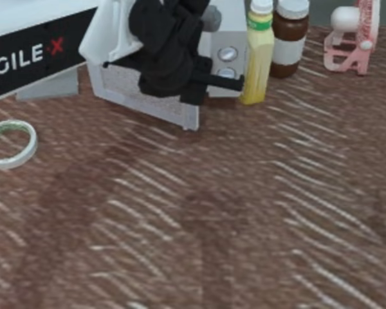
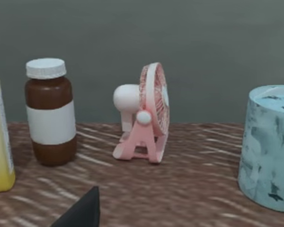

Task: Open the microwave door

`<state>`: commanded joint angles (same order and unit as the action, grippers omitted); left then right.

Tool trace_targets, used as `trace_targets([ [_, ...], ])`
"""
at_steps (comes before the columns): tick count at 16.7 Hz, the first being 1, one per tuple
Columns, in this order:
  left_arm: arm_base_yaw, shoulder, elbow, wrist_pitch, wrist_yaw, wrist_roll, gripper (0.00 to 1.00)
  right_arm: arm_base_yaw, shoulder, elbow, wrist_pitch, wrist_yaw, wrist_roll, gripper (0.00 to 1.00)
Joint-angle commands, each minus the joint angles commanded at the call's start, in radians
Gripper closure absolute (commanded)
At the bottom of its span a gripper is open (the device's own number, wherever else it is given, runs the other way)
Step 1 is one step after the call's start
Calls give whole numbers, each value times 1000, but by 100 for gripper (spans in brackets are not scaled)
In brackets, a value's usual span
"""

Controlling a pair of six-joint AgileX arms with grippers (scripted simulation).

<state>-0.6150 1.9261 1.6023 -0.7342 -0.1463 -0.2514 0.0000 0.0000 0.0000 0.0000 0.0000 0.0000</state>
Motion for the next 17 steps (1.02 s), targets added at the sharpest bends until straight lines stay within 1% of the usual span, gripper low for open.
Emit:
trace_targets([
  [12,0,0,0,0,0,0,100,0,0,0,0,0,0,0],
  [14,-6,-4,0,2,8,-1,100,0,0,0,0,0,0,0],
  [17,9,-37,-47,19,31,48,100,0,0,0,0,0,0,0],
])
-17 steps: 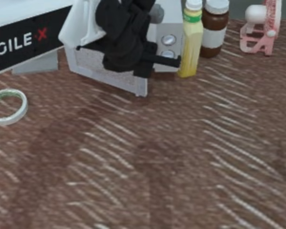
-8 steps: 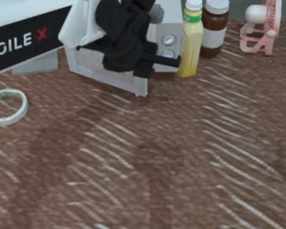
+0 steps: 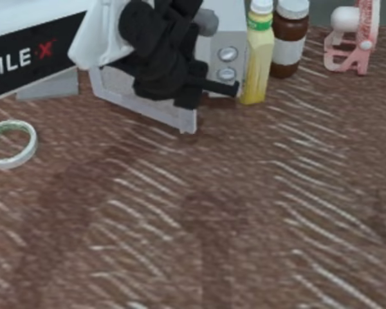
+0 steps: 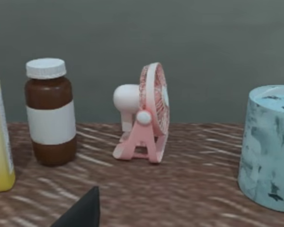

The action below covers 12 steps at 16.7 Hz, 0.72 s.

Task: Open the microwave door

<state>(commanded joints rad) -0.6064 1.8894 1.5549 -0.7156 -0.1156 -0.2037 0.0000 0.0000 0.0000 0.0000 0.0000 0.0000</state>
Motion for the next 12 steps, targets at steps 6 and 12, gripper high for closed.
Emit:
trace_targets([
  [6,14,-34,-49,18,26,53,100,0,0,0,0,0,0,0],
  [12,14,-34,-49,18,26,53,100,0,0,0,0,0,0,0],
])
